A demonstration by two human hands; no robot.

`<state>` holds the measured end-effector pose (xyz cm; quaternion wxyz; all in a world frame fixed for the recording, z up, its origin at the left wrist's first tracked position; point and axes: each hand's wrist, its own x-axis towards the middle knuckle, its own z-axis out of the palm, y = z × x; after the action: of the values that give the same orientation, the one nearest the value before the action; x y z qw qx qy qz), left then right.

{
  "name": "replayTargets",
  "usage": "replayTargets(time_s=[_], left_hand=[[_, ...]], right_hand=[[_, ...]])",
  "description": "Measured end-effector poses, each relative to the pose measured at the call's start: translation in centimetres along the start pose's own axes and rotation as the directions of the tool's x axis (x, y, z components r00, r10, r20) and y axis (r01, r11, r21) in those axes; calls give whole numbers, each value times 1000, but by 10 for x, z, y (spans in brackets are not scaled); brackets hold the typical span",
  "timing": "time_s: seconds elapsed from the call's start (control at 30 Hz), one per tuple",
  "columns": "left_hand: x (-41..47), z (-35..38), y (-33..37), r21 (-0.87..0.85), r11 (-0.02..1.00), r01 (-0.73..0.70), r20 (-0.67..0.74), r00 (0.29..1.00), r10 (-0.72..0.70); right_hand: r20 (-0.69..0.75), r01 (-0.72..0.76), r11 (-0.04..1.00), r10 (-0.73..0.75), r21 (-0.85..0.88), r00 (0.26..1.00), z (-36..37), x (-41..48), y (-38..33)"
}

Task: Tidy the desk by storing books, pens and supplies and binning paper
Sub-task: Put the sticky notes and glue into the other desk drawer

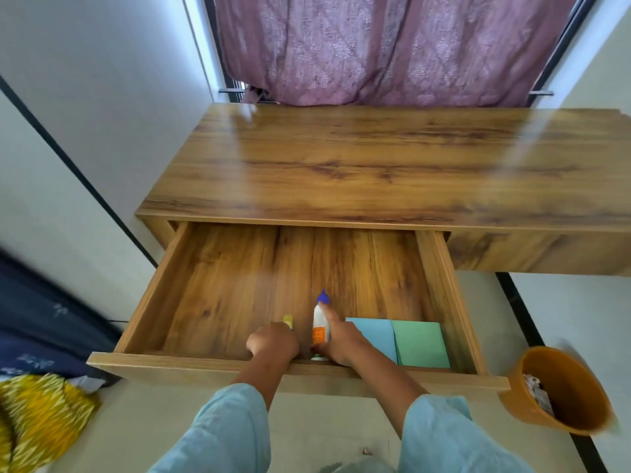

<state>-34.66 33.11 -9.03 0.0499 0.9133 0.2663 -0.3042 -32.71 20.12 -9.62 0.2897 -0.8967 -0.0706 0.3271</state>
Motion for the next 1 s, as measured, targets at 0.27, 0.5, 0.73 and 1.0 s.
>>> replayTargets(time_s=[0.27, 0.5, 0.73, 1.0], left_hand=[[-4, 0, -5, -94, 989, -110, -128, 987, 97], [-5, 2, -11, -91, 981, -171, -134, 978, 158], [-4, 3, -14, -109, 974, -200, -143, 973, 184], [-3, 1, -16, -117, 972, -205, -88, 977, 195]], right_hand=[[23, 36, 996, -35, -80, 999, -1, -6, 4], [50, 35, 995, -30, -94, 998, 2, -10, 6], [74, 18, 992, -9, -121, 997, 1, -13, 6], [118, 19, 992, -5, -124, 993, 1, -13, 4]])
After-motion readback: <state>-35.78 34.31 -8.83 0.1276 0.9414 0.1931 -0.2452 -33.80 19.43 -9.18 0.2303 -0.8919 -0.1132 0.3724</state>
